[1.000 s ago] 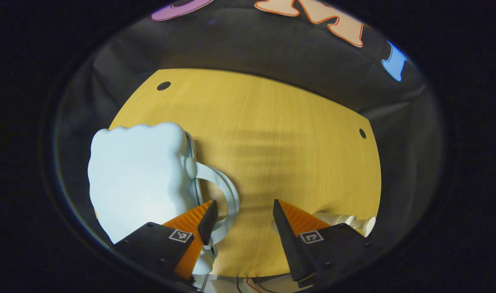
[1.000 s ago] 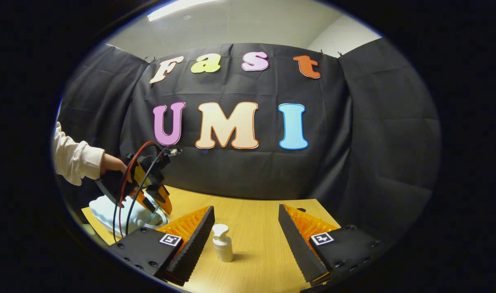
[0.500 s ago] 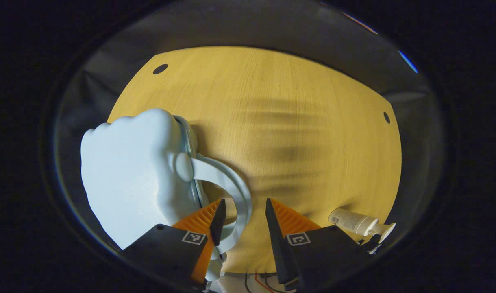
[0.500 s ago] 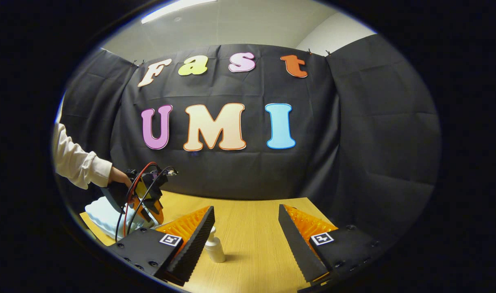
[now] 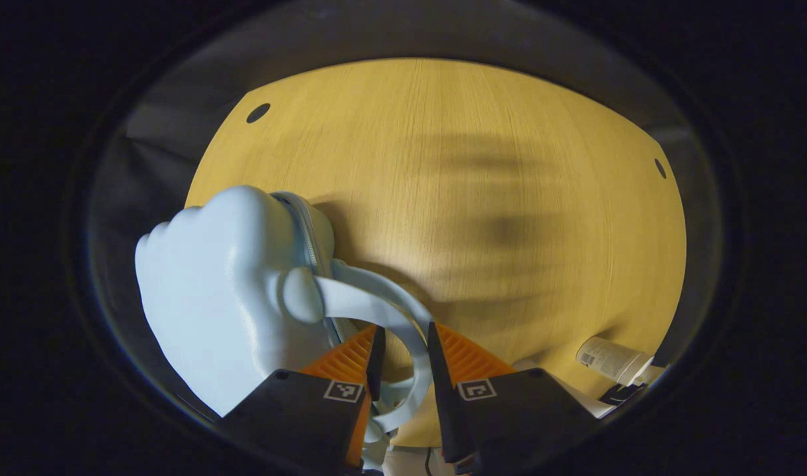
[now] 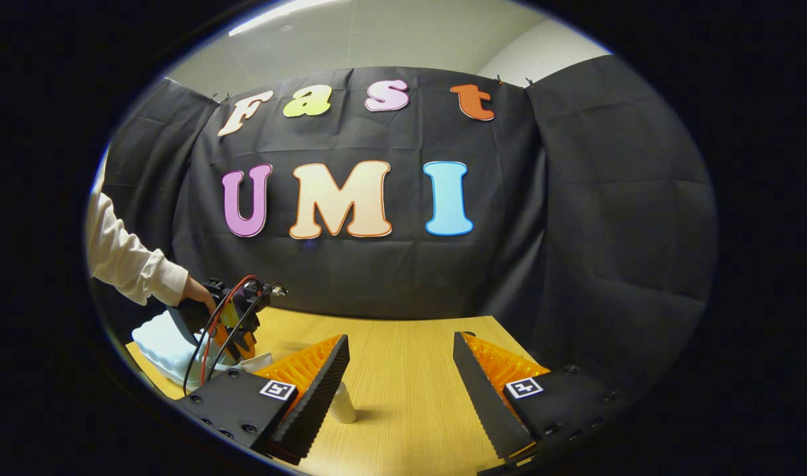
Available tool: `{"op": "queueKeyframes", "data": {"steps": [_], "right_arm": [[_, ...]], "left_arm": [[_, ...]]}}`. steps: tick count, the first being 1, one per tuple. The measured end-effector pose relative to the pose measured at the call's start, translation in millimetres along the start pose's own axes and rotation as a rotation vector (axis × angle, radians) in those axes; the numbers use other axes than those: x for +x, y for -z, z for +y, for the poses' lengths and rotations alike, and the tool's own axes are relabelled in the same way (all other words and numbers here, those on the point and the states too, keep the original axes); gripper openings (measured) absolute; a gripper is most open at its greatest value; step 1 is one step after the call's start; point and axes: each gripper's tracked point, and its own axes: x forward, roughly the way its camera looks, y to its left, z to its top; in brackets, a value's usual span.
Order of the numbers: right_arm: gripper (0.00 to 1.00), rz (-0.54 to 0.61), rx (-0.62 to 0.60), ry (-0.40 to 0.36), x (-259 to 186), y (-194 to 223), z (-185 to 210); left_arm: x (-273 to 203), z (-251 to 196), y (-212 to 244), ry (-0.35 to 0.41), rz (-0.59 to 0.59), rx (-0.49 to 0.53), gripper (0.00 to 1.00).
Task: First open the suitcase, pack the skin care products into it, and then close the suitcase.
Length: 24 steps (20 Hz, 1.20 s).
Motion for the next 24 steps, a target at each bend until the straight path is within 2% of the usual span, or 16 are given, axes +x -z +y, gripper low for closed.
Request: {"op": "queueKeyframes", "data": {"steps": [1,2,3,4,6,8,13,16,24], "right_arm": [[0.99,0.004,-0.003,0.000,0,1,0],[0.99,0.007,-0.007,0.000,1,1,-1],[0.99,0.009,-0.013,-0.003,2,3,0],[0.99,0.013,-0.018,-0.006,3,4,1],[0.99,0.020,-0.030,-0.016,3,6,2],[0.99,0.017,-0.041,-0.025,3,4,4],[0.99,0.011,-0.057,-0.045,7,1,10],[0.99,0.000,-0.058,-0.063,9,-4,17],[0.99,-0.027,-0.080,-0.125,3,-14,46]], "left_arm": [[3,0,0,0.004,0.006,-0.007,0.44],[5,-2,0,0.013,0.010,-0.014,0.31],[8,-3,-1,0.017,0.016,-0.020,0.34],[10,-5,-2,0.022,0.022,-0.023,0.26],[12,-6,-1,0.019,0.036,-0.022,0.25],[11,-7,-2,0.026,0.038,-0.021,0.19],[5,-11,-3,0.111,0.032,-0.098,0.05],[-9,-12,-3,0.175,0.020,-0.126,0.00],[-64,-5,-12,0.303,-0.088,-0.122,0.00]]}}
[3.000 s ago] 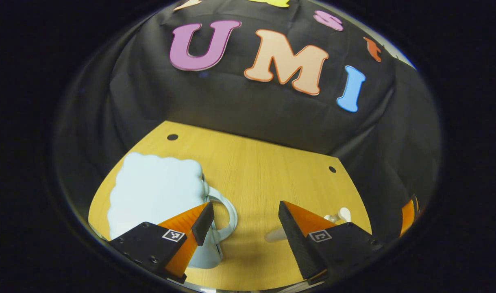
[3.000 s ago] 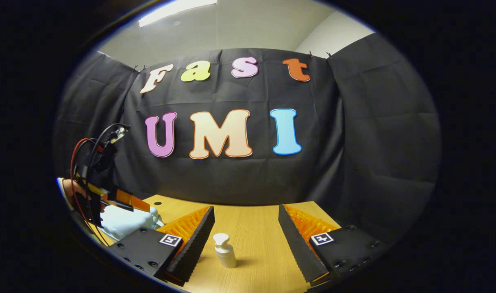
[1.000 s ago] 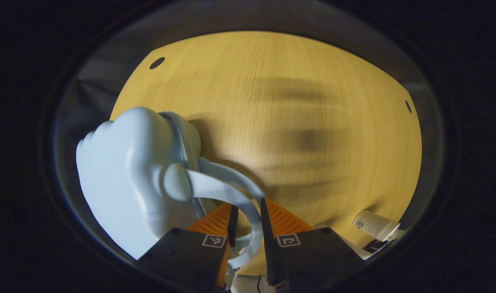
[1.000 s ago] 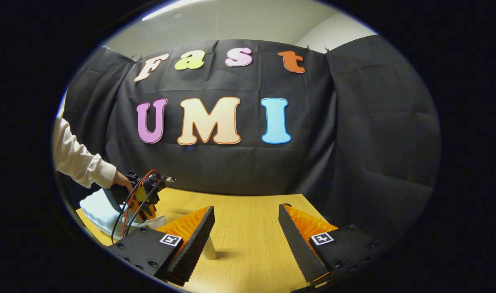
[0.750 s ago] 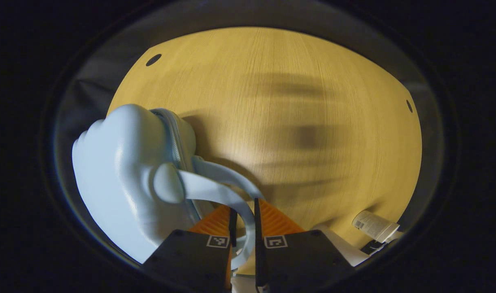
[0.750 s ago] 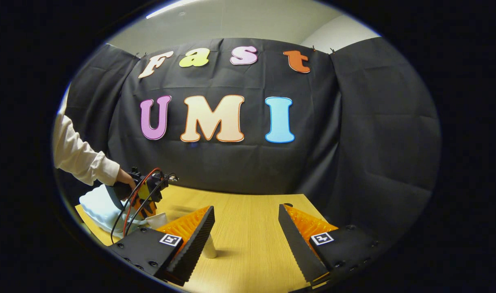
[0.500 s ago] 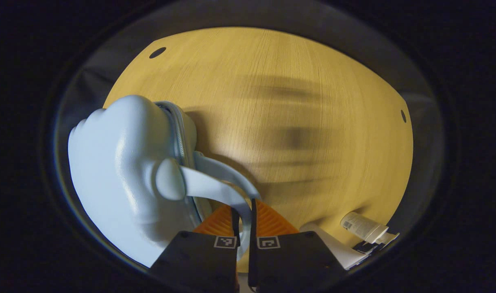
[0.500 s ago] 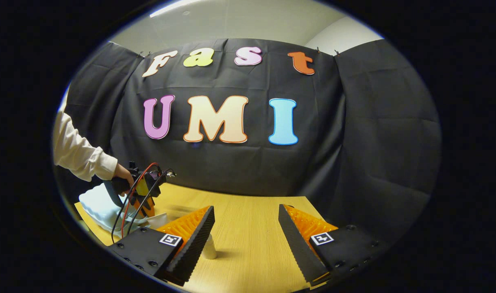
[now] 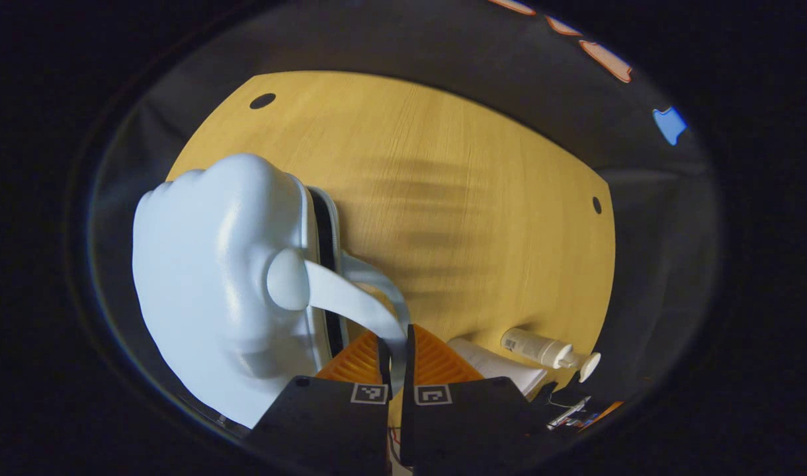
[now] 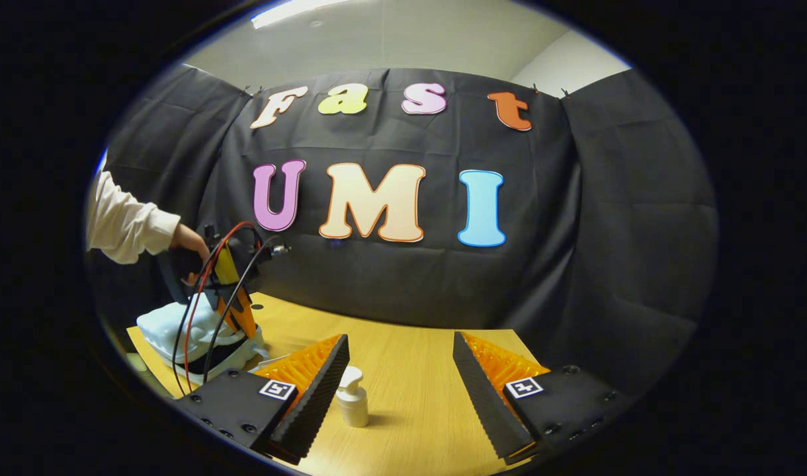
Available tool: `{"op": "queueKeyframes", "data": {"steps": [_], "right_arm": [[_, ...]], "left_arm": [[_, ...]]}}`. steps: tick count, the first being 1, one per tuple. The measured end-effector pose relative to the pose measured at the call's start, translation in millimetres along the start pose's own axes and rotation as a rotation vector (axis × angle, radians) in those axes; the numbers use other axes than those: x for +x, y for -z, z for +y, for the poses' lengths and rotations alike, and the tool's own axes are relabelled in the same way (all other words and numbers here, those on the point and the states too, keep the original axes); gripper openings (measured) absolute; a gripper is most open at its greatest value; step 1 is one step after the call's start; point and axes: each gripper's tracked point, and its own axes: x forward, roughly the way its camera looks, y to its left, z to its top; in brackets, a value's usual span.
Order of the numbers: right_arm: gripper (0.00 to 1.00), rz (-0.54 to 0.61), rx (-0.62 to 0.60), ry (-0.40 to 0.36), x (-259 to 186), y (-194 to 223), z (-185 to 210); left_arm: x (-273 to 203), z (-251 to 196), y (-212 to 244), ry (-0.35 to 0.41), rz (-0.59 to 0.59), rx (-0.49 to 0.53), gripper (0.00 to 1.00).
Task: First open the suitcase, pack the skin care products into it, and then close the suitcase.
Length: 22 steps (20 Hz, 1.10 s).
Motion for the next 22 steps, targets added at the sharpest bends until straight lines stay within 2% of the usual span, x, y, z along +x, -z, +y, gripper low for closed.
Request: {"op": "queueKeyframes", "data": {"steps": [3,7,12,17,22], "right_arm": [[0.99,-0.013,-0.007,-0.016,-6,-5,10],[0.99,-0.029,-0.016,-0.044,-15,-12,24],[0.99,-0.051,0.005,-0.074,-21,-24,37],[0.99,-0.077,-0.015,-0.079,-22,-36,42],[1.00,-0.075,0.011,-0.093,-23,-40,53]], "left_arm": [[-22,3,-4,0.036,-0.060,-0.003,0.00],[-63,19,-12,0.083,-0.143,-0.057,0.00],[-119,66,-10,0.061,-0.266,-0.117,0.00],[-169,148,-9,-0.027,-0.347,-0.158,0.00],[-189,227,5,-0.182,-0.388,-0.175,0.00]]}}
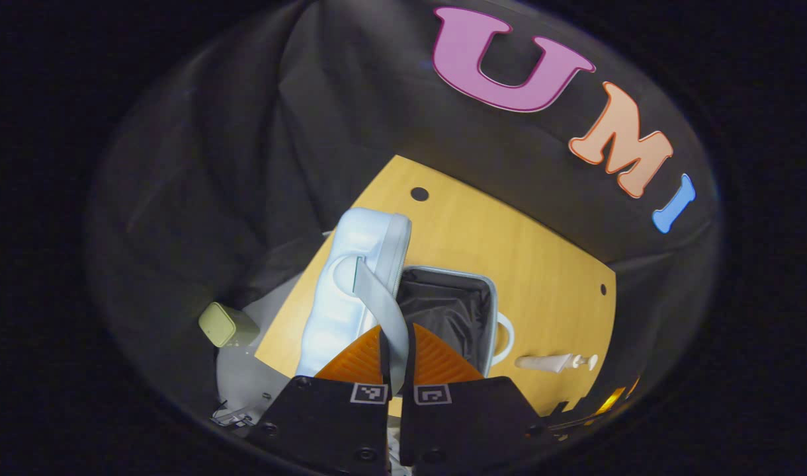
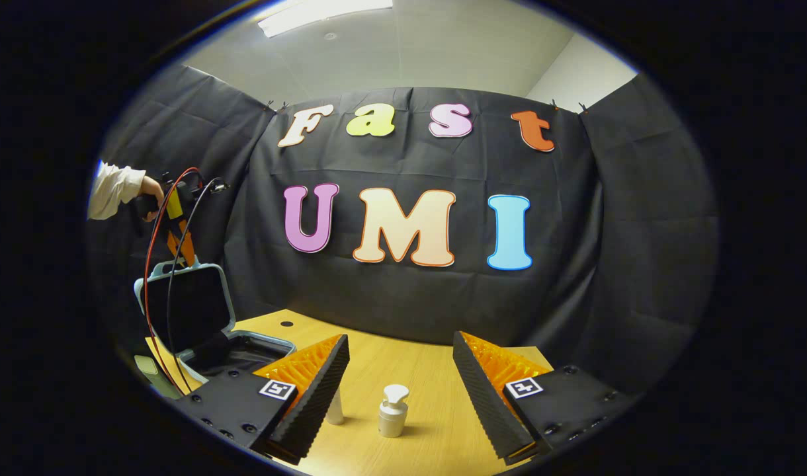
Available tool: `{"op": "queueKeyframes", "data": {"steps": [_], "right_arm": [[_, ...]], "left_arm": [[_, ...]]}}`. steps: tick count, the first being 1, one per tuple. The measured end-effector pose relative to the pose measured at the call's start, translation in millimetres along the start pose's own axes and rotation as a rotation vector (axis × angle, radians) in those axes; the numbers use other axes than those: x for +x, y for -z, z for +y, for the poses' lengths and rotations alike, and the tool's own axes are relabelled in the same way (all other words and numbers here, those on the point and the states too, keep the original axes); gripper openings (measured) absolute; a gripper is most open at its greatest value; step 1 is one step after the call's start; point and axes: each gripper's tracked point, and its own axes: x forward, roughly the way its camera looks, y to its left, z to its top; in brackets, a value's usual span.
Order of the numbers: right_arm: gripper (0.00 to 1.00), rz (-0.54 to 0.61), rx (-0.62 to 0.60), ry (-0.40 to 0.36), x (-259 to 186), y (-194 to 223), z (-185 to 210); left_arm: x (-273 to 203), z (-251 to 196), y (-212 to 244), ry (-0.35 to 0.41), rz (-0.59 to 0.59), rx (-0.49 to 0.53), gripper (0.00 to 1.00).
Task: First open the suitcase, pack the skin care products into it, and then close the suitcase.
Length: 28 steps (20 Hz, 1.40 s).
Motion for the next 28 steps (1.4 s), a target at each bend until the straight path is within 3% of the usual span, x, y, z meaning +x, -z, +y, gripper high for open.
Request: {"op": "queueKeyframes", "data": {"steps": [7,13,19,28], "right_arm": [[0.99,0.001,-0.017,0.011,-3,-5,19],[0.99,-0.004,-0.019,0.034,-3,-10,39],[0.99,0.012,0.008,0.032,-2,-13,62],[0.99,0.055,0.046,0.085,-10,-8,51]], "left_arm": [[7,70,4,-0.040,-0.005,-0.044,0.00],[35,153,26,-0.130,0.022,-0.084,0.00],[78,205,69,-0.105,0.093,-0.190,0.00],[145,239,128,-0.098,0.176,-0.216,0.00]]}}
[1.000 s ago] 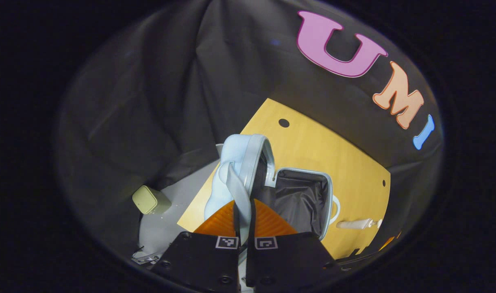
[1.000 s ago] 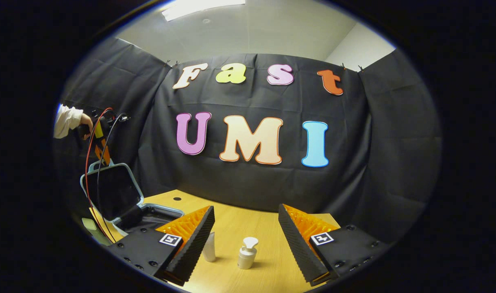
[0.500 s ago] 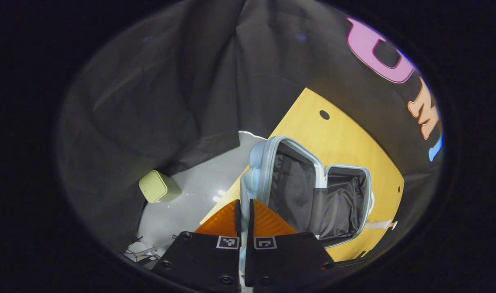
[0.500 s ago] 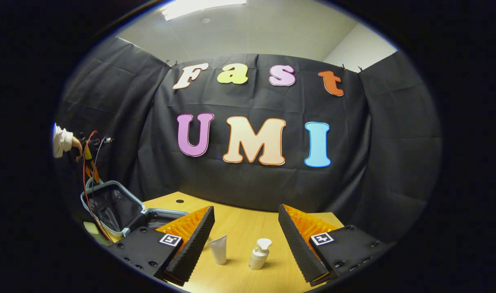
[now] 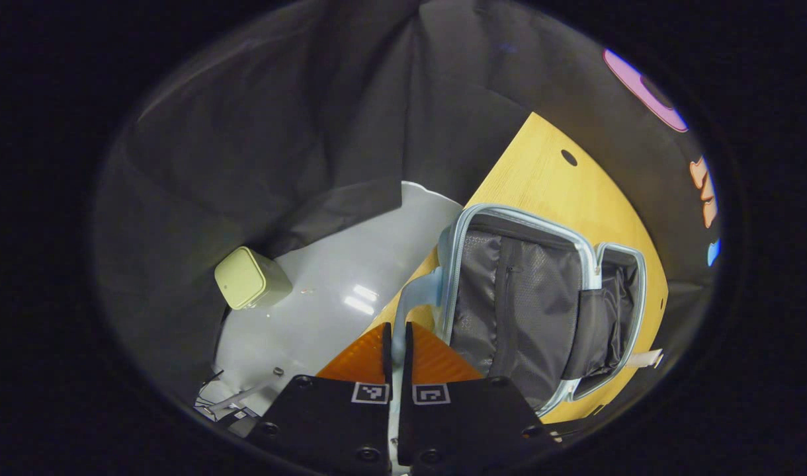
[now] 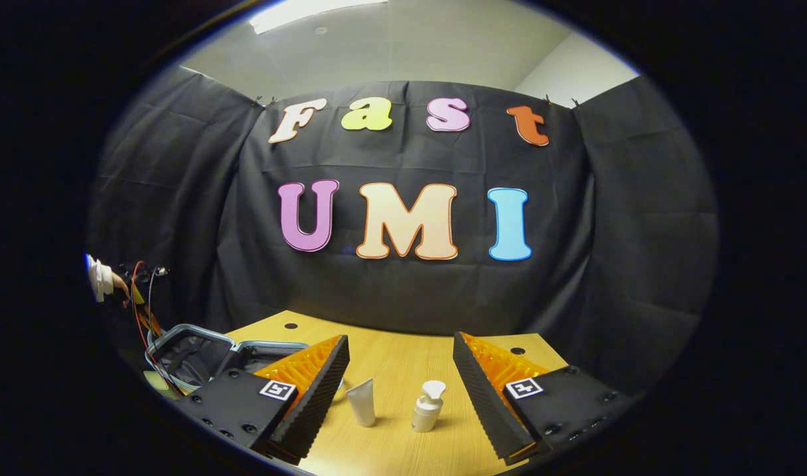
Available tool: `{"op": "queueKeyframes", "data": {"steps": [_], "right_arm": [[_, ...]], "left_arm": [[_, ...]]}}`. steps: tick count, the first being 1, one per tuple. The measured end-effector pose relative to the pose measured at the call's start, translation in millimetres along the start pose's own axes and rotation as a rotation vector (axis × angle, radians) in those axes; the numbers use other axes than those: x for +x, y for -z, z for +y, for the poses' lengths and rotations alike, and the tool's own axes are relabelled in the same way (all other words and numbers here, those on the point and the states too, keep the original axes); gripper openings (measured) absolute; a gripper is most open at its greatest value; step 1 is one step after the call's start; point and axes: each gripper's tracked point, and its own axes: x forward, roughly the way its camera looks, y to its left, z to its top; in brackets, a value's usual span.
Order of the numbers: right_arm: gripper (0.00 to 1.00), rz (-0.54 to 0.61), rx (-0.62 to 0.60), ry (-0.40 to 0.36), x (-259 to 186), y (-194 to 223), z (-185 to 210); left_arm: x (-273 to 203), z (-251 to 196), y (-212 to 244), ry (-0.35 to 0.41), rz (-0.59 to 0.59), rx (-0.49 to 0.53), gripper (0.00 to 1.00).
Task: First open the suitcase, pack the skin care products into it, and then close the suitcase.
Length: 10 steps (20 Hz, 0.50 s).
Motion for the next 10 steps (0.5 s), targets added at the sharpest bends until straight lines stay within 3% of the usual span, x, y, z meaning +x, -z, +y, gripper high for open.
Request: {"op": "queueKeyframes", "data": {"steps": [8,9,10], "right_arm": [[0.99,0.032,-0.019,0.017,-1,9,-15],[0.99,0.034,-0.019,0.013,0,11,-16],[0.99,0.036,-0.020,0.010,3,12,-17]], "left_arm": [[2,9,2,0.035,-0.018,-0.066,0.02],[-4,7,-2,0.059,-0.044,-0.070,0.12],[-13,4,-8,0.064,-0.073,-0.075,0.29]]}}
